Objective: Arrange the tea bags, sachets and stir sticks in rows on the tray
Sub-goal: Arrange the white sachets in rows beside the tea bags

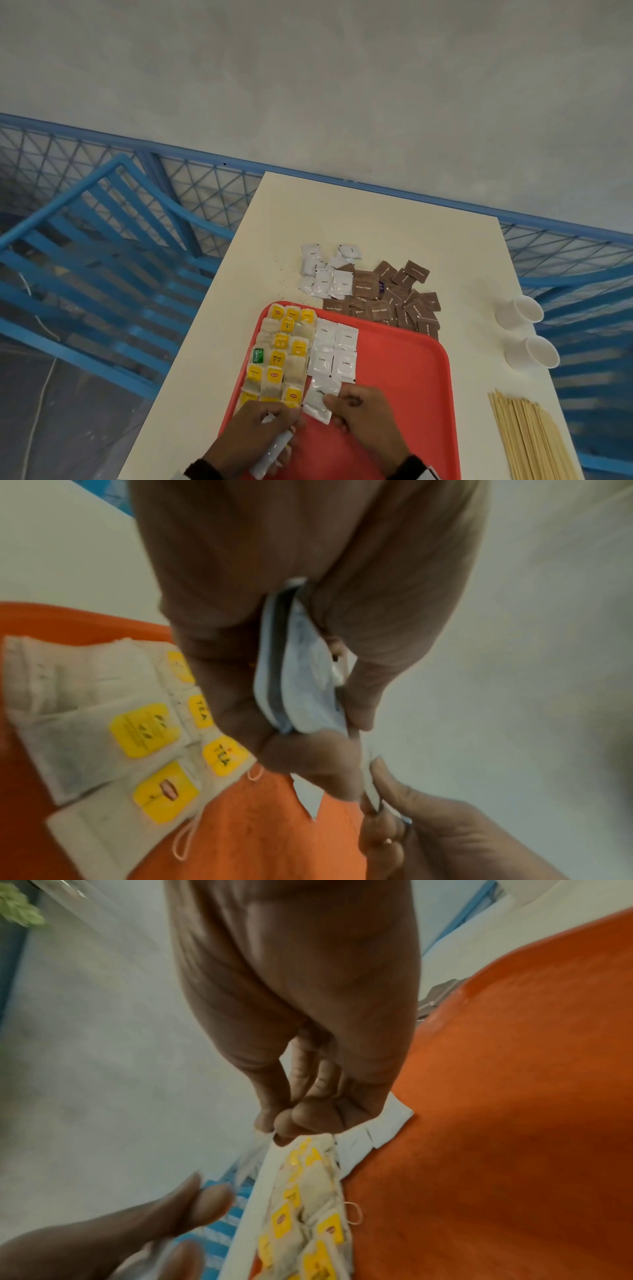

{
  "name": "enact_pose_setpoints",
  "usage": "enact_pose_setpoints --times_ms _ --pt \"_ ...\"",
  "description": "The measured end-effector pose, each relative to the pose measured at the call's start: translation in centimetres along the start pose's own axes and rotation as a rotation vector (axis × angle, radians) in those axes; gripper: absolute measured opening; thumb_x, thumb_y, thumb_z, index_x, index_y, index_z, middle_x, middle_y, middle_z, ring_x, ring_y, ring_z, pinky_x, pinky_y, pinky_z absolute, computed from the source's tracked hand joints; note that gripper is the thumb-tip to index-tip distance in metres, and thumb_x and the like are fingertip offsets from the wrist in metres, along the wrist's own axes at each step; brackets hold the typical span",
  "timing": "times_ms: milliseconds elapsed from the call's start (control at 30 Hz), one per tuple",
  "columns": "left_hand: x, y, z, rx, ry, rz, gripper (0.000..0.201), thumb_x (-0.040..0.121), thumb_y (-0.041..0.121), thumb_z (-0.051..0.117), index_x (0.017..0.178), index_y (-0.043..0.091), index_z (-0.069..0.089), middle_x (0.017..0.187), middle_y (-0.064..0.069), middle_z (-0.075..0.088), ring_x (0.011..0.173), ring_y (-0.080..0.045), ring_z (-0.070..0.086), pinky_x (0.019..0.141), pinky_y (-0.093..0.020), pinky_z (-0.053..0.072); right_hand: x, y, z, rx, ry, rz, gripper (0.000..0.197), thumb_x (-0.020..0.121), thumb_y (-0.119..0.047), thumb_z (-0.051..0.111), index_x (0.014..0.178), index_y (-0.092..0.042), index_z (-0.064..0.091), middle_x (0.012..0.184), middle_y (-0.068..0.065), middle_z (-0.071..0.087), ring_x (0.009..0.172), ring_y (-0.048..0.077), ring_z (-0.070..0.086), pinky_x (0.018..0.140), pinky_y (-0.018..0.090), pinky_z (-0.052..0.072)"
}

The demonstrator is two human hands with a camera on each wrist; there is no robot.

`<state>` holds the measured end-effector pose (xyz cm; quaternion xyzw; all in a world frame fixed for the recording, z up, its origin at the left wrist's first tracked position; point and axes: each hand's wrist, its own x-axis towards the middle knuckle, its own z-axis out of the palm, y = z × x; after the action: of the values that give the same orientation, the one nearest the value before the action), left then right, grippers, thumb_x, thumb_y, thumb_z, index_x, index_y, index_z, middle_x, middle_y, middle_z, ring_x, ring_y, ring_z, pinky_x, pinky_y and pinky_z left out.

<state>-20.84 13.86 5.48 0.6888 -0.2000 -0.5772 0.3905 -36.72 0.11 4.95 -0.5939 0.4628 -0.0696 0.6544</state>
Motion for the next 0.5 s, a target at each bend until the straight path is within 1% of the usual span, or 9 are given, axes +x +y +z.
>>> enact_pose_setpoints --times_ms 67,133,167,233,333,400,433,467,500 --pt "0.0 -0.7 -1.1 0.029 0.023 -0.011 0.030 0.098 0.021 0.060 0.078 0.014 0.081 0.081 -0.011 0.077 0.070 -0.026 0.074 0.071 -0.034 0.060 1.1 1.3 -0.2 -0.052 0.048 0.037 0.030 0.083 -0.014 0.077 0.057 -0.011 0.062 0.051 0.002 0.056 0.043 0.006 0.042 0.047 0.017 0.035" --pt "0.0 -1.3 -2.1 0.028 0.070 -0.006 0.033 0.097 0.017 0.060 0.072 0.018 0.082 0.081 -0.009 0.078 0.078 -0.024 0.075 0.077 -0.034 0.060 2.3 2.6 -0.3 -0.137 0.081 0.080 0.033 0.080 -0.018 0.079 0.054 -0.013 0.060 0.050 0.000 0.055 0.044 0.007 0.042 0.049 0.018 0.036" --pt "0.0 -1.6 -2.6 0.022 0.089 0.006 0.034 0.097 0.016 0.060 0.071 0.019 0.082 0.082 -0.008 0.078 0.080 -0.022 0.075 0.077 -0.032 0.060 2.9 3.0 -0.2 -0.169 0.093 0.103 0.035 0.080 -0.019 0.080 0.052 -0.013 0.059 0.049 -0.001 0.054 0.043 0.006 0.041 0.048 0.018 0.036" --pt "0.0 -2.0 -3.4 0.012 0.117 0.015 0.035 0.097 0.014 0.060 0.071 0.020 0.082 0.084 -0.007 0.079 0.079 -0.022 0.075 0.074 -0.030 0.059 3.8 3.7 0.3 -0.202 0.106 0.130 0.038 0.079 -0.018 0.080 0.049 -0.013 0.057 0.047 -0.002 0.052 0.041 0.006 0.040 0.046 0.017 0.036" --pt "0.0 -2.3 -4.1 -0.011 0.128 0.008 0.033 0.096 0.012 0.061 0.071 0.017 0.081 0.086 -0.008 0.079 0.078 -0.023 0.075 0.069 -0.028 0.058 4.9 4.2 1.2 -0.259 0.129 0.135 0.042 0.078 -0.018 0.081 0.049 -0.014 0.051 0.047 -0.001 0.047 0.040 0.007 0.037 0.045 0.016 0.034" --pt "0.1 -2.4 -4.3 -0.022 0.118 -0.007 0.033 0.096 0.011 0.061 0.070 0.017 0.081 0.084 -0.009 0.078 0.076 -0.023 0.076 0.066 -0.025 0.057 5.3 4.4 1.5 -0.290 0.162 0.142 0.044 0.078 -0.018 0.082 0.047 -0.016 0.050 0.049 -0.002 0.050 0.040 0.005 0.039 0.043 0.014 0.035" --pt "0.2 -2.3 -4.4 -0.027 0.118 -0.009 0.033 0.095 0.013 0.063 0.068 0.018 0.081 0.082 -0.008 0.078 0.075 -0.021 0.076 0.066 -0.025 0.058 5.5 4.5 1.6 -0.303 0.176 0.148 0.044 0.077 -0.019 0.082 0.046 -0.017 0.051 0.051 -0.003 0.052 0.041 0.004 0.042 0.044 0.014 0.037" --pt "0.3 -2.2 -4.4 -0.032 0.119 -0.003 0.030 0.092 0.022 0.068 0.065 0.021 0.081 0.080 -0.007 0.078 0.074 -0.019 0.076 0.067 -0.026 0.059 5.5 4.5 1.7 -0.314 0.186 0.152 0.044 0.077 -0.019 0.083 0.046 -0.018 0.051 0.052 -0.002 0.054 0.043 0.005 0.043 0.045 0.014 0.037" --pt "0.1 -1.9 -4.3 -0.042 0.122 0.000 0.025 0.084 0.037 0.074 0.063 0.024 0.080 0.079 -0.005 0.078 0.073 -0.017 0.076 0.068 -0.026 0.059 5.6 4.6 1.8 -0.324 0.196 0.153 0.045 0.076 -0.019 0.083 0.046 -0.018 0.050 0.052 -0.002 0.053 0.044 0.006 0.043 0.045 0.015 0.037"
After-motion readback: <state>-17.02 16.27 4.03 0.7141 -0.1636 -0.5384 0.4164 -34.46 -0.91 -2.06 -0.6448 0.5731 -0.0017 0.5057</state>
